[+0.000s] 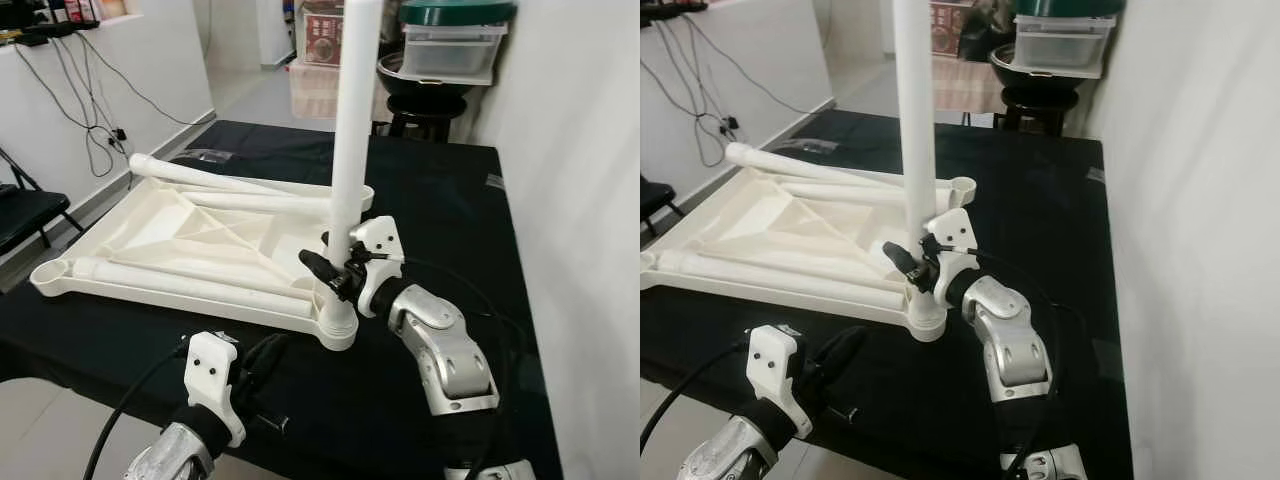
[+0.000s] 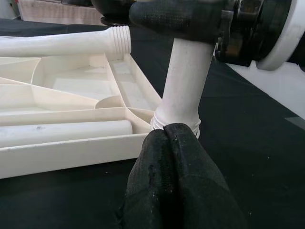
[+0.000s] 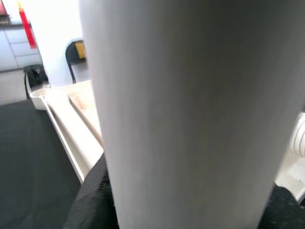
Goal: Building children table
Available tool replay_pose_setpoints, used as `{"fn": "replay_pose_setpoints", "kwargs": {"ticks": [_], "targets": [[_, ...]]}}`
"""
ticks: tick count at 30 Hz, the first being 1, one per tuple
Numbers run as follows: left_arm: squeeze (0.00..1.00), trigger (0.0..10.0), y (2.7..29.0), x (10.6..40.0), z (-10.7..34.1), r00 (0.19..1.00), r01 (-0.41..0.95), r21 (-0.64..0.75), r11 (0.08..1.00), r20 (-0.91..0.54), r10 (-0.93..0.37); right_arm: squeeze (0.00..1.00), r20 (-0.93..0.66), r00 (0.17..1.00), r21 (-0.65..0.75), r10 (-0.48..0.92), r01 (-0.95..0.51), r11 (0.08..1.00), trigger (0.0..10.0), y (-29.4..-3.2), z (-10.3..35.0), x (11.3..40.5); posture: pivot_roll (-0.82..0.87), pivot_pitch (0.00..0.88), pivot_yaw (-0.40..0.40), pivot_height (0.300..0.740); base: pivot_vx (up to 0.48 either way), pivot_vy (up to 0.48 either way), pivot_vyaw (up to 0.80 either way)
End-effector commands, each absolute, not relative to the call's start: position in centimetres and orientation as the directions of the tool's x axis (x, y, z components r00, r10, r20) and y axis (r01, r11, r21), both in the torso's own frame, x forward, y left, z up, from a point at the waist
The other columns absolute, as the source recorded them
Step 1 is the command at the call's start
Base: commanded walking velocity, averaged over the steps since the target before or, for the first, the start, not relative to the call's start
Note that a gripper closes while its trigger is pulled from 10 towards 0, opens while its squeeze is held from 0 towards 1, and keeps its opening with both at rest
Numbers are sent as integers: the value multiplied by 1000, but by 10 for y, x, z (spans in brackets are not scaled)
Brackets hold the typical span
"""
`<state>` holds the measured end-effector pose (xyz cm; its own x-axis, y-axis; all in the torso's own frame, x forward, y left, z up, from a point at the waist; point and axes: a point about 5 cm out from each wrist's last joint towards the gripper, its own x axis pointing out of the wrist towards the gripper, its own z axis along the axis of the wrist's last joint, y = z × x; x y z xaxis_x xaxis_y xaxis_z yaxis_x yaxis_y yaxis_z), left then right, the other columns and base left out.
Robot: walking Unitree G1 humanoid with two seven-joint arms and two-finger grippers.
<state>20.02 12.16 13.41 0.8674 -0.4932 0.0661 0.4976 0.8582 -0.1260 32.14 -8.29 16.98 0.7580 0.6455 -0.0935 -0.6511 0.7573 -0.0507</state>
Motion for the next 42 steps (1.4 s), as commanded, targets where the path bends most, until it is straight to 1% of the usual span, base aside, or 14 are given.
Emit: {"fn": "replay_pose_setpoints", "kwargs": {"ticks": [1,6,7,8,9,14,19,20,23,34,36,38,39,42], "targets": [[0,10000,123,200,133,872,489,-130,862,59,-486,1000,-243,747,10,619,-636,771,10000,-89,138,318,1,94,-15,740,0,0,0],[0,10000,122,201,133,868,495,-139,857,59,-492,1000,-241,679,12,693,-712,702,10000,-81,145,317,1,90,-16,740,0,0,0],[0,10000,121,201,133,868,496,-140,857,59,-493,169,-204,594,3,778,-795,607,10000,-77,152,320,0,81,-16,740,0,0,0],[0,10000,121,202,132,868,497,-141,856,59,-494,0,-179,500,-8,848,-862,506,10000,-74,157,320,1,75,-17,740,0,0,0],[0,10000,121,202,132,868,497,-141,856,59,-494,0,-179,500,-8,848,-862,506,10000,-74,157,320,1,75,-17,740,0,0,0],[0,10000,120,203,131,867,498,-138,856,59,-495,0,-143,88,32,986,-995,93,10000,-71,167,319,21,61,-18,740,0,0,0],[0,10000,119,203,131,869,494,-136,858,58,-491,0,-147,24,71,989,-997,35,10000,-75,167,327,23,58,-19,740,0,0,0],[0,10000,119,203,131,869,494,-139,858,58,-491,0,-131,-2,123,991,-992,14,0,-77,168,331,27,58,-19,740,0,0,0],[0,10000,119,203,131,868,495,-141,857,58,-492,0,-116,-24,146,993,-989,-7,0,-80,168,334,29,58,-15,740,0,0,0],[0,10000,119,201,130,866,499,-147,854,54,-497,0,-183,116,86,976,-987,133,0,-100,149,338,21,60,-12,740,0,0,0],[0,10000,119,200,130,866,499,-147,854,53,-497,0,-210,224,60,952,-969,241,0,-100,142,335,21,64,-25,740,0,0,0],[0,10000,120,199,130,866,499,-144,855,52,-497,0,-288,721,-9,630,-660,751,0,-97,124,342,4,78,-27,740,0,0,0],[0,10000,121,199,131,867,498,-145,855,52,-496,0,-331,840,-25,431,-464,885,0,-104,116,331,6,81,-26,740,0,0,0],[0,10000,123,201,129,866,499,-144,855,48,-497,0,-267,778,-32,568,-596,802,0,-84,131,317,-25,50,12,740,0,0,0]]}}
